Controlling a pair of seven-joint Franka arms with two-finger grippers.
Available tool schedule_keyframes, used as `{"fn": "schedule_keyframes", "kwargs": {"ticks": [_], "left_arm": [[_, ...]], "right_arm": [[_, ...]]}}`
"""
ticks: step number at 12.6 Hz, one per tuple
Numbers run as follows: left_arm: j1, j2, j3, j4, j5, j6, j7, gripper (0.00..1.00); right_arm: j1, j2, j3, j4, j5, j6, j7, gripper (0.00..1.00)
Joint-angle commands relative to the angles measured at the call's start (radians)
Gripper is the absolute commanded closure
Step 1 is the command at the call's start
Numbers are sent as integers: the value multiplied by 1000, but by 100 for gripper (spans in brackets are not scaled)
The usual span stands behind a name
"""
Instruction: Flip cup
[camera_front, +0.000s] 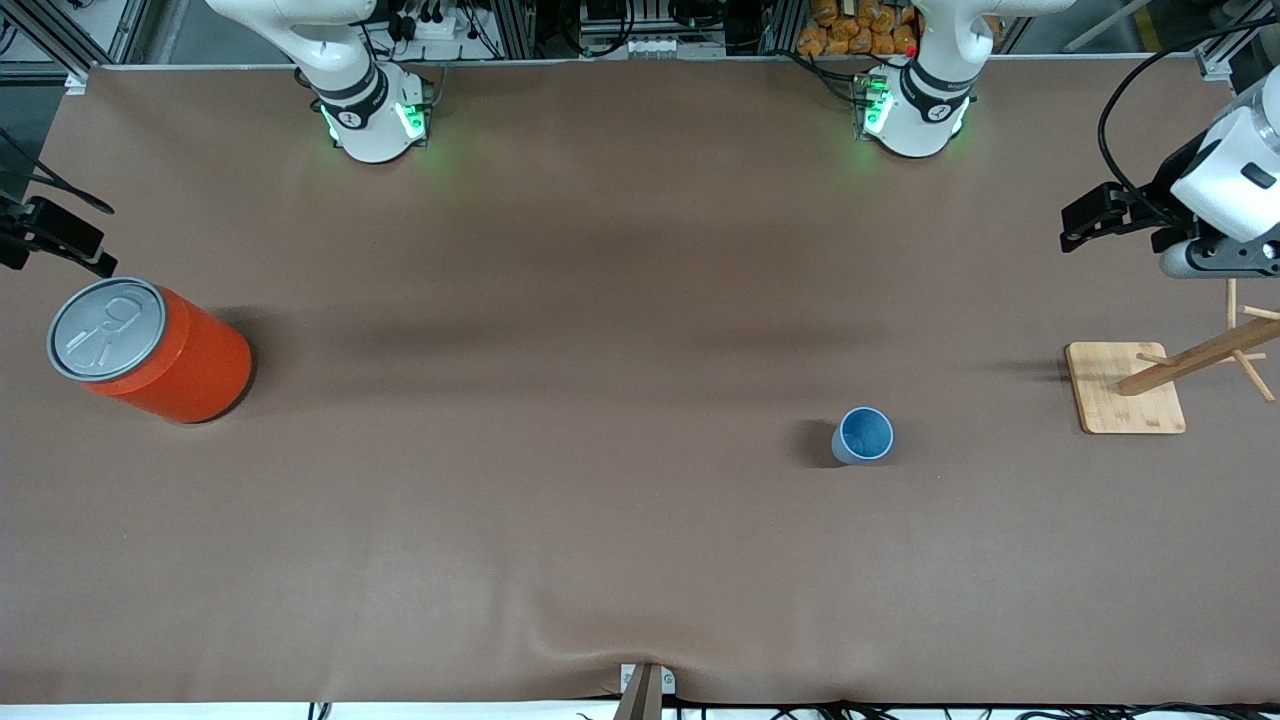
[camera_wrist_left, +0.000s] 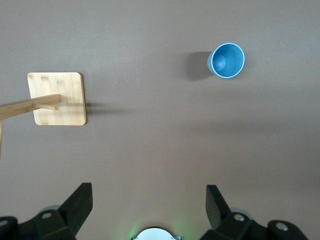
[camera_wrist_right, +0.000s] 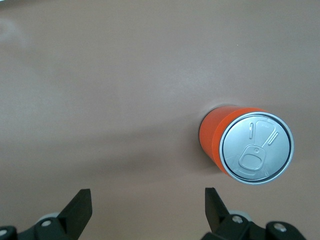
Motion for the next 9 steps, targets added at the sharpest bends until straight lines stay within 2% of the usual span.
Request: {"fn": "schedule_keyframes", "kwargs": {"ticks": [1,9], "left_arm": [[-3,7,6,18,-7,-14,-7,0],[3,16,6,11,-4,32,71,0]], "right_arm": [[-6,-1,2,7,13,-10,-14,0],[-7,-1,1,7,13,-10,-14,0]]}}
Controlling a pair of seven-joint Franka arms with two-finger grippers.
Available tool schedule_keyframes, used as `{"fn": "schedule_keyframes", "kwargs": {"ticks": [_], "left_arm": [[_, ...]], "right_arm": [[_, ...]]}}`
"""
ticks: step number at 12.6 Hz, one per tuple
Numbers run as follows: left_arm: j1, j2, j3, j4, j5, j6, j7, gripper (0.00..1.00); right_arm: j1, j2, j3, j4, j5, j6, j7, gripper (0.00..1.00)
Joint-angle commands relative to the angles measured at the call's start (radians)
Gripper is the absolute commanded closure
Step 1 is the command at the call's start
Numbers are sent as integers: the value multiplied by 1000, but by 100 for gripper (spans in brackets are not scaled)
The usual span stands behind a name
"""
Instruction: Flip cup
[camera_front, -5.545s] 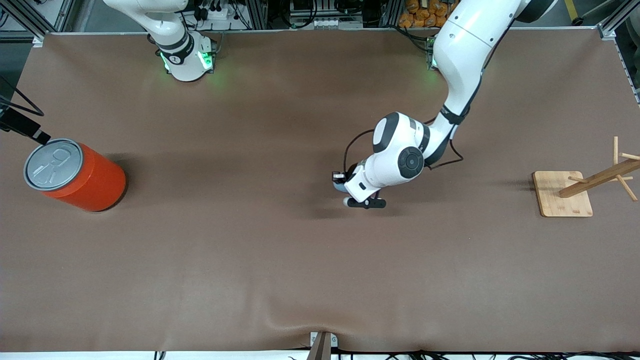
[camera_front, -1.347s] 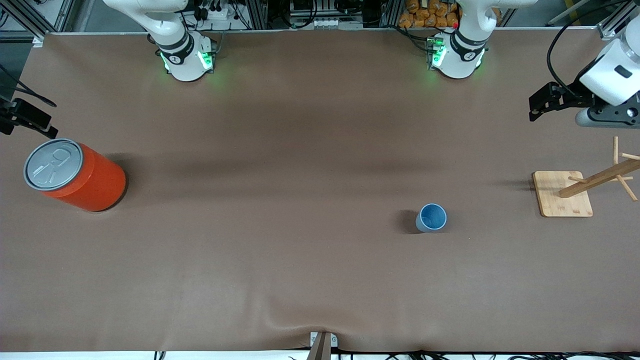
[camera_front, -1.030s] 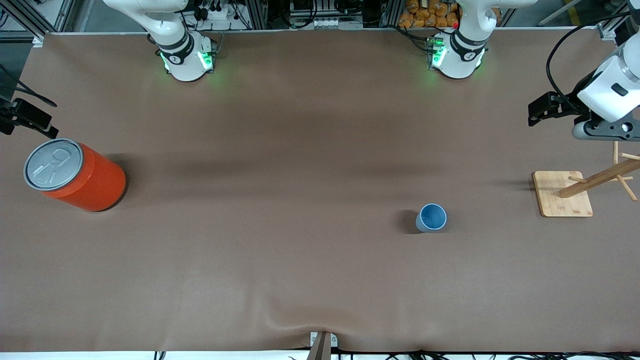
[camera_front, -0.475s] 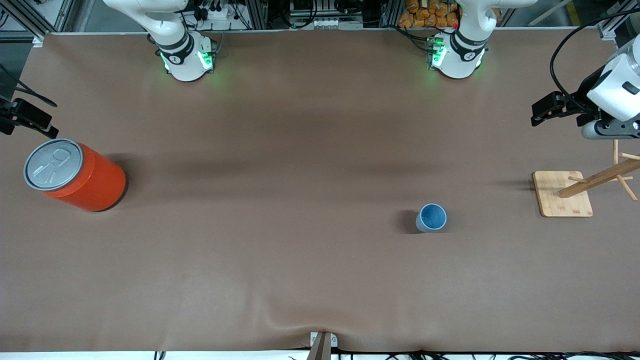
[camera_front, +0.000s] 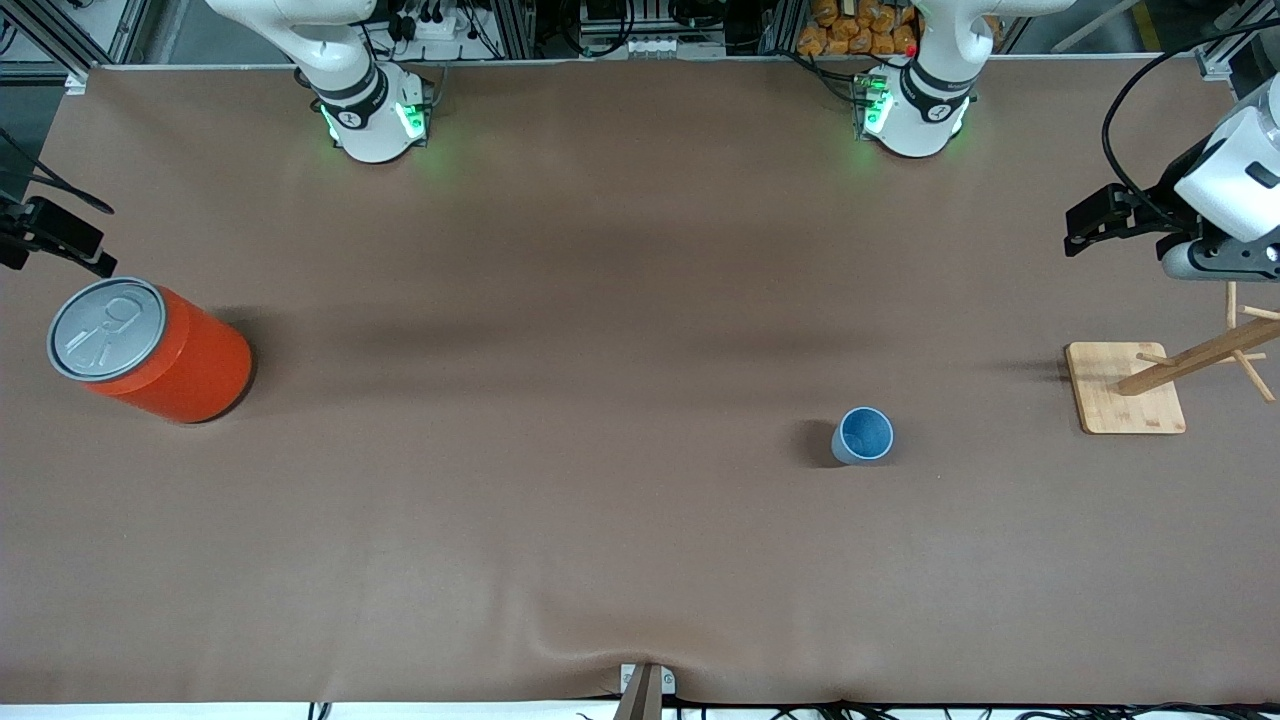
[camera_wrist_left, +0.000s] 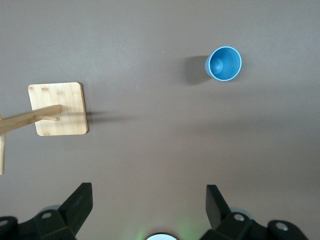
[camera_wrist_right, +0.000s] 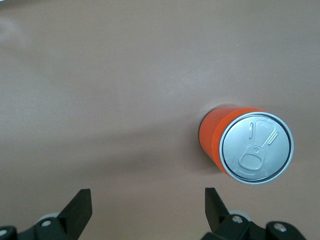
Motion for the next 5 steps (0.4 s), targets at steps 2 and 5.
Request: {"fn": "schedule_keyframes", "kwargs": {"ticks": [2,5], "left_arm": [[6,14,1,14,-5,6,14,0],[3,14,-2,14,-5,6,11,0]], "right_arm": [[-6,-1,1,7,13,-7,-14,0],[-6,-1,1,9,13,-4,-14,0]]}}
